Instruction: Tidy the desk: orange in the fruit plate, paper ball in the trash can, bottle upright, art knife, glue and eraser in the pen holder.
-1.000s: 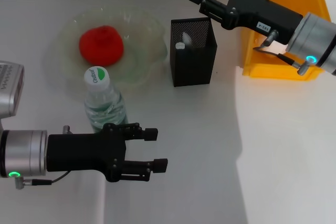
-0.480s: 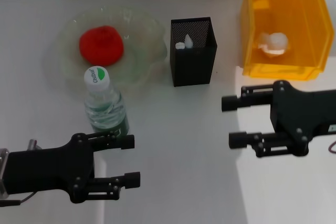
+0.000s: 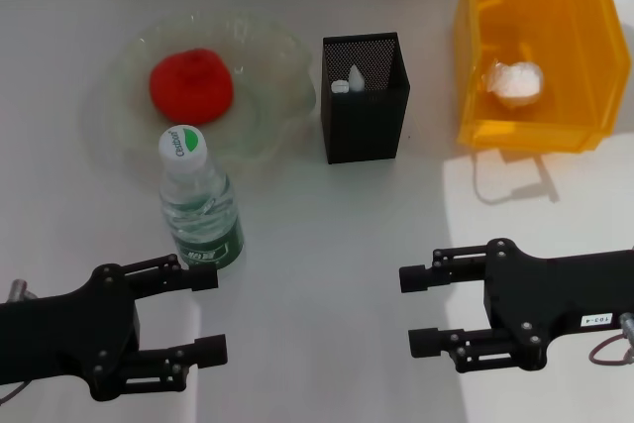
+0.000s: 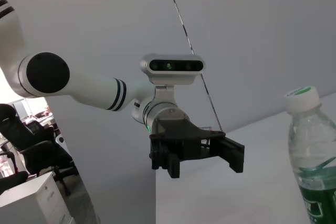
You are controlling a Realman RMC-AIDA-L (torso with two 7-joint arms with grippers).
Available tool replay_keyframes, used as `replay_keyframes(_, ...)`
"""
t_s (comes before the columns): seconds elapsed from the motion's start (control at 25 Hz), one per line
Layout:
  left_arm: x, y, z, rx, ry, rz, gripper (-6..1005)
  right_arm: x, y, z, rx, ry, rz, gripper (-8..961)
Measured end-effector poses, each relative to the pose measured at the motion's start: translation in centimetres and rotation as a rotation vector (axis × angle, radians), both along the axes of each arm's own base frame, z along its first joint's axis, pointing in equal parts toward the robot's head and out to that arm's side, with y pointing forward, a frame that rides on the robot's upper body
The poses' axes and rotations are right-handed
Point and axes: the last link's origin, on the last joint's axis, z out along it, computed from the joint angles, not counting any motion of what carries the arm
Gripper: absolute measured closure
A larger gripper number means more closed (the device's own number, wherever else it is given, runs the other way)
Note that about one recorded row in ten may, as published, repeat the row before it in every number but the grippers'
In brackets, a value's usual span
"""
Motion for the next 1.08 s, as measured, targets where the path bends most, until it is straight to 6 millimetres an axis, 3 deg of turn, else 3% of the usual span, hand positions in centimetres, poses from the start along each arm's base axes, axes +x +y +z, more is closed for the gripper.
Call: replay_keyframes(1.08, 0.4, 0.4, -0.1, 0.000, -0.006, -0.017, 200, -0.9, 0.6, -0.6, 0.026, 0.021, -0.001, 320)
